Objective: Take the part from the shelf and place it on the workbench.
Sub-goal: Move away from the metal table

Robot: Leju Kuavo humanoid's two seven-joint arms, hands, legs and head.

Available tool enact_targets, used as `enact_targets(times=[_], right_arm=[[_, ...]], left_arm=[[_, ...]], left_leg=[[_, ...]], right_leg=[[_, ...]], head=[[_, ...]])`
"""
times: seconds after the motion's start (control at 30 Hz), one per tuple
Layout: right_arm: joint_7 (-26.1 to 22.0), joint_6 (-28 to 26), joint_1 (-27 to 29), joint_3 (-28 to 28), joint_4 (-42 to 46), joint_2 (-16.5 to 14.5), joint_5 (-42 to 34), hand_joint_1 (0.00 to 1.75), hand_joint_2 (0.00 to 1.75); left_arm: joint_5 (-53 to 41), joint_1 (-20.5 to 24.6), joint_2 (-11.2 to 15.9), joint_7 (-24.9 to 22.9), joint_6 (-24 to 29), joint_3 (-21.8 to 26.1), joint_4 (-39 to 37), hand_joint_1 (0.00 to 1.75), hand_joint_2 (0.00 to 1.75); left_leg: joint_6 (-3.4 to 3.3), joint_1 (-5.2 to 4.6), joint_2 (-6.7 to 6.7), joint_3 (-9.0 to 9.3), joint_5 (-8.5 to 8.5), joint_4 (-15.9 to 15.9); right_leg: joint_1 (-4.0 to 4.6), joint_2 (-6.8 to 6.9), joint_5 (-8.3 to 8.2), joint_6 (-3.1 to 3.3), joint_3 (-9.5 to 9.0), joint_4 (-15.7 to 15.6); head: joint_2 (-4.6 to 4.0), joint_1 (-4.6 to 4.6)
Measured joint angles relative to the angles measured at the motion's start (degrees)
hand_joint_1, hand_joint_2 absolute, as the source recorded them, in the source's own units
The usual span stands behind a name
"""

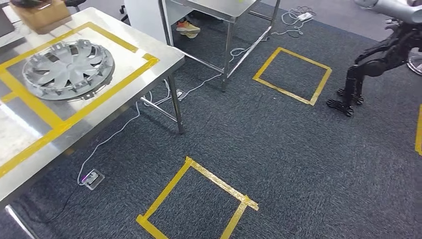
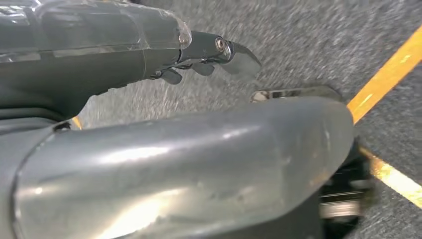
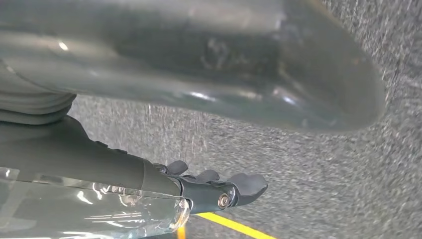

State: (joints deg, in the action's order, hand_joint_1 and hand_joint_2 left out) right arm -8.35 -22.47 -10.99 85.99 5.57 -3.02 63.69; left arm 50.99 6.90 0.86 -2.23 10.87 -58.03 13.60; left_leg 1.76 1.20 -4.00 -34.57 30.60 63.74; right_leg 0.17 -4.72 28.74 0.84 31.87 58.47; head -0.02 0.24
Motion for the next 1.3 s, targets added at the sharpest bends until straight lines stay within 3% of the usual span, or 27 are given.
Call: enact_targets(times=[0.07,0.13,0.17,0.23,0.27,0.3,0.33,0.37,0.4,0.43,0.5,0.57,0.63,0.67,0.73,0.8,0.87,0.9,0.93,0.97,1.0,1.07,1.1,1.17,1.23,1.3], right_arm=[[0.0,0.0,-0.1,0.0,0.0,0.0,0.1,0.0,0.0],[0.0,0.0,-0.2,0.0,0.0,0.0,0.3,0.0,0.0],[0.0,-0.1,-0.1,0.0,0.0,-0.1,0.4,0.0,0.0],[0.1,-0.1,-0.1,0.0,-0.1,-0.1,0.5,0.0,0.0],[0.1,-0.1,-0.3,0.0,-0.1,-0.1,0.5,0.0,0.0],[0.1,-0.1,-0.4,0.0,-0.1,0.0,0.6,0.0,0.0],[0.1,-0.2,-0.5,0.0,-0.1,0.0,0.6,0.0,0.0],[0.1,-0.2,-0.3,0.0,-0.1,-0.1,0.6,0.0,0.0],[0.1,-0.2,-0.1,0.0,-0.1,-0.1,0.6,0.0,0.0],[0.1,-0.2,0.1,0.0,-0.1,-0.1,0.6,0.0,0.0],[0.1,-0.2,0.2,0.0,-0.1,0.0,0.6,0.0,0.0],[0.1,-0.2,0.1,0.0,-0.1,0.1,0.6,0.0,0.0],[0.1,-0.2,0.1,0.0,-0.1,0.2,0.6,0.0,0.0],[0.1,-0.2,0.2,0.0,-0.1,0.2,0.6,0.0,0.0],[0.1,-0.2,0.2,0.0,-0.1,0.3,0.6,0.0,0.0],[0.1,-0.2,-0.1,0.0,-0.1,0.3,0.6,0.0,0.0],[0.1,-0.2,-0.2,0.0,-0.1,0.3,0.6,0.0,0.0],[0.1,-0.2,-0.1,0.0,-0.1,0.3,0.6,0.0,0.0],[0.1,-0.2,0.0,0.0,-0.1,0.3,0.6,0.0,0.0],[0.1,-0.2,0.1,0.0,-0.1,0.3,0.6,0.0,0.0],[0.1,-0.2,0.1,0.0,-0.1,0.3,0.6,0.0,0.0],[0.1,-0.2,-0.1,0.0,-0.1,0.2,0.6,0.0,0.0],[0.1,-0.2,-0.2,0.0,-0.1,0.2,0.6,0.0,0.0],[0.1,-0.2,-0.1,0.0,-0.1,0.2,0.6,0.0,0.0],[0.1,-0.2,0.0,0.0,-0.1,0.1,0.6,0.0,0.0],[0.1,-0.2,-0.3,0.0,-0.1,0.0,0.6,0.0,0.0]], left_arm=[[0.0,0.0,0.1,0.0,0.0,0.0,0.0,0.0,0.0],[0.0,-0.1,0.1,-0.1,0.0,0.0,0.0,0.0,0.0],[0.0,-0.1,0.2,-0.2,0.0,0.0,0.0,0.0,0.0],[-0.1,0.0,0.2,-0.2,0.0,0.0,0.0,0.0,0.0],[-0.1,-0.1,0.3,-0.2,0.0,0.0,0.0,0.0,0.0],[-0.1,-0.1,0.3,-0.2,0.0,0.0,0.0,0.0,0.0],[-0.1,-0.2,0.3,-0.2,0.0,0.0,0.0,0.0,0.0],[-0.1,-0.2,0.3,-0.2,0.0,0.0,0.0,0.0,0.0],[-0.1,-0.2,0.3,-0.3,0.0,0.0,0.0,0.0,0.0],[-0.1,-0.1,0.3,-0.3,0.0,0.0,0.0,0.0,0.0],[-0.1,0.0,0.3,-0.3,0.0,0.0,0.0,0.0,0.0],[-0.2,0.1,0.2,-0.2,0.0,0.0,0.0,0.0,0.0],[-0.2,0.1,0.2,-0.2,0.0,0.0,0.0,0.0,0.0],[-0.2,0.2,0.1,-0.2,0.0,0.0,0.0,0.0,0.0],[-0.2,0.3,0.1,-0.2,0.0,0.0,0.1,0.0,0.0],[-0.2,0.2,0.2,-0.2,0.0,0.0,0.1,0.0,0.0],[-0.2,0.1,0.2,-0.3,0.0,0.0,0.1,0.0,0.0],[-0.2,0.1,0.2,-0.3,0.0,0.0,0.1,0.0,0.0],[-0.2,0.1,0.2,-0.4,0.0,0.0,0.0,0.0,0.0],[-0.2,0.1,0.2,-0.4,0.0,0.0,0.0,0.0,0.0],[-0.2,0.1,0.2,-0.3,0.0,0.0,0.0,0.0,0.0],[-0.1,0.1,0.3,-0.3,0.0,0.0,0.0,0.0,0.0],[-0.1,0.0,0.3,-0.4,0.0,0.0,0.0,0.0,0.0],[-0.1,0.1,0.4,-0.4,0.0,0.0,0.0,0.0,0.0],[-0.2,0.1,0.4,-0.3,0.0,0.0,0.0,0.0,0.0],[-0.2,0.0,0.4,-0.3,0.0,0.0,0.0,0.0,0.0]], left_leg=[[-0.2,0.2,-2.27,1.49,-0.41,-3.0],[-0.64,0.07,-1.15,1.84,-0.15,-3.5],[-0.92,0.08,-0.28,2.1,-0.15,-3.7],[-1.53,0.12,1.83,2.77,-0.06,-4.2],[-1.74,0.0,2.98,3.07,0.11,-4.3],[-1.88,-0.11,4.16,3.28,0.35,-4.3],[-1.93,-0.19,5.27,3.45,0.6,-4.3],[-1.91,-0.21,6.24,3.65,0.87,-4.3],[-1.84,-0.21,7.08,3.91,1.13,-4.3],[-1.74,-0.21,7.76,4.24,1.4,-4.3],[-1.36,-0.27,8.93,4.9,1.96,-4.4],[-0.82,-0.42,9.81,5.31,2.37,-4.5],[-0.25,-0.5,10.69,5.89,2.52,-5.1],[0.04,-0.44,10.37,6.28,2.72,-5.3],[0.42,-0.34,7.1,5.89,4.29,-3.4],[0.49,-0.3,3.77,2.58,7.42,3.1],[0.51,-0.32,3.54,-1.6,8.92,9.3],[0.47,-0.31,3.61,-2.64,7.9,9.8],[0.4,-0.31,3.49,-2.64,5.77,8.2],[0.28,-0.27,2.77,-1.6,2.83,4.7],[0.08,-0.17,1.15,-0.3,0.67,1.1],[-0.39,-0.07,-1.31,1.79,-1.16,-3.9],[-0.67,-0.12,-1.65,2.13,-0.79,-4.4],[-1.25,-0.23,-0.22,2.63,-0.82,-5.1],[-1.84,-0.16,1.64,3.4,-0.94,-5.9],[-2.19,-0.28,3.74,4.01,-0.72,-6.3]], right_leg=[[-0.25,-1.5,0.43,-0.7,0.42,0.6],[-0.55,-3.04,0.36,-1.39,0.81,0.6],[-0.55,-2.64,0.47,-1.7,0.97,0.9],[-0.4,0.41,1.98,-2.3,2.49,3.7],[-0.36,2.56,3.43,-2.56,4.17,6.9],[-0.44,3.77,4.97,-2.8,6.3,10.7],[-0.55,4.32,6.08,-2.97,8.34,14.2],[-0.64,4.53,6.19,-3.03,9.61,16.1],[-0.68,4.67,5.15,-3.0,9.77,15.9],[-0.68,4.89,3.23,-2.87,8.82,13.7],[-0.29,6.72,-0.59,-2.23,5.2,6.1],[0.37,8.46,-1.56,-1.42,3.02,1.6],[0.73,8.11,-1.2,-0.74,2.8,0.9],[0.61,7.6,-1.3,-0.41,2.47,0.4],[0.25,6.55,-1.67,0.28,1.48,-0.8],[0.12,5.3,-1.81,0.8,0.92,-1.4],[0.28,3.71,-1.62,1.05,0.72,-1.3],[0.35,2.86,-1.47,1.07,0.54,-1.3],[0.39,2.0,-1.29,1.03,0.31,-1.2],[0.37,1.14,-1.04,0.92,0.05,-1.0],[0.39,0.35,-0.73,0.71,-0.12,-0.8],[0.18,-1.2,-0.26,0.1,0.02,-0.2],[-0.01,-1.93,-0.23,-0.31,0.27,-0.2],[-0.37,-3.18,-0.34,-1.06,0.59,-0.4],[-0.27,-1.06,0.78,-1.64,1.51,1.5],[-0.18,2.7,3.82,-2.17,4.73,7.6]], head=[[0.0,-0.23],[0.0,-0.17],[0.0,-0.07],[0.0,0.56],[0.0,1.0],[0.0,1.4],[0.0,1.65],[0.0,1.84],[0.0,2.04],[0.0,2.25],[0.0,2.59],[0.0,2.68],[0.0,2.65],[0.0,2.64],[0.0,2.36],[0.0,1.54],[0.0,0.77],[0.0,0.52],[0.0,0.37],[0.0,0.21],[0.0,0.07],[0.0,-0.14],[0.0,-0.16],[0.0,-0.18],[0.0,0.24],[0.0,0.94]])
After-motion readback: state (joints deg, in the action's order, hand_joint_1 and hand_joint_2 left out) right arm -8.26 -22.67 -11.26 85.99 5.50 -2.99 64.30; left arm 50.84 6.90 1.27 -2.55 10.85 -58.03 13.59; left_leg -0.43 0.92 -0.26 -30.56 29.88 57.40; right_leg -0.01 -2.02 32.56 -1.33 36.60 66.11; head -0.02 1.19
